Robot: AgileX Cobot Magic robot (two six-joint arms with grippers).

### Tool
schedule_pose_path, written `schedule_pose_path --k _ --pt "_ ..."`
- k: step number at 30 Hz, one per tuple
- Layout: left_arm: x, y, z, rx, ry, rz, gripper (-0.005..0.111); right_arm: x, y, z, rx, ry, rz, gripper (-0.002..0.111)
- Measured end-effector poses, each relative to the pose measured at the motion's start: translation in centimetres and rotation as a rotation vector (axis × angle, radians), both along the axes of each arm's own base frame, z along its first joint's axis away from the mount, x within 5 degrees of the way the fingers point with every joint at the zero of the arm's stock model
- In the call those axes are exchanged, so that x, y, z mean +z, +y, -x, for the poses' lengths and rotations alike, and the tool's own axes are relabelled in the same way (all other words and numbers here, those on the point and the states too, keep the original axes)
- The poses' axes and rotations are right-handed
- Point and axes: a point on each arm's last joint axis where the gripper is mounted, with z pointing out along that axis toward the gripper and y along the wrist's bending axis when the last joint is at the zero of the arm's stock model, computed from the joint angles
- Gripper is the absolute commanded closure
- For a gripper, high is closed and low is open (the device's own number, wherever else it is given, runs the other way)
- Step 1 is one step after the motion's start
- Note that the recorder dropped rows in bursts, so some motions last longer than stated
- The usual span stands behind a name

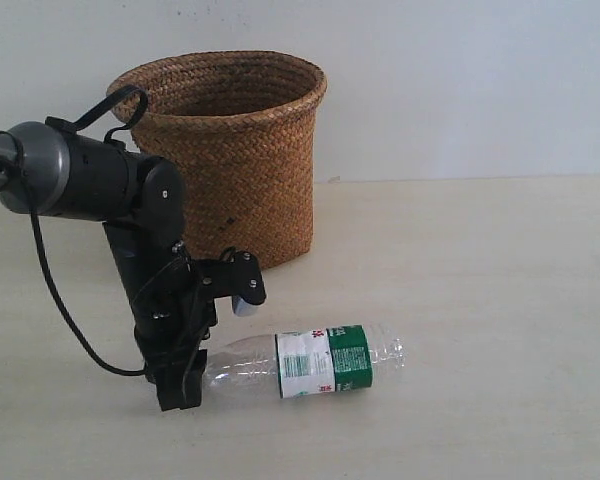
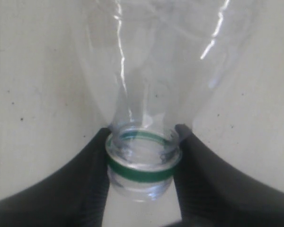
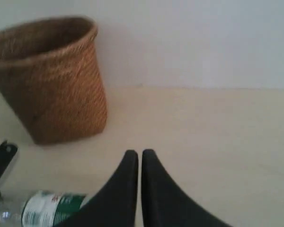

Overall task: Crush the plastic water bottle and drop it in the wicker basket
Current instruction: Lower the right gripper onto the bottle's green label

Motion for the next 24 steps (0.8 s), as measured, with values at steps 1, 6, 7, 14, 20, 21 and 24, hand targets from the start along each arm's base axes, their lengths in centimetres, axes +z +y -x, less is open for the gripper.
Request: schedule_pose_path --k 1,6,7,14,20,21,24 --pt "0.0 -0.1 0.0 0.005 0.003 0.005 0.103 0.3 0.9 -1.0 0.041 0.039 0.041 0.108" --pt "0.0 -0.1 0.0 0.012 0.006 0.015 0.103 0.3 6.2 -7.2 0.247 0.312 0.272 0.108" --pt "0.0 -0.2 0.1 0.014 0.007 0.016 0.103 0.0 7.0 -8.3 0.269 0.385 0.304 0.108" --pt "0.0 -0.2 0.1 0.018 0.010 0.024 0.103 -3.8 10.5 -14.9 0.331 0.764 0.441 0.108" --pt "0.0 -0.3 0.1 0.021 0.010 0.027 0.103 -6.0 12.2 -17.6 0.329 0.818 0.396 0.108" --pt "0.0 -0.3 0.1 0.022 0.011 0.029 0.103 -6.0 12.4 -17.7 0.326 0.812 0.372 0.108" --pt "0.0 -0.3 0.0 0.023 0.007 0.031 0.103 -5.8 13.1 -18.1 0.322 0.776 0.279 0.108"
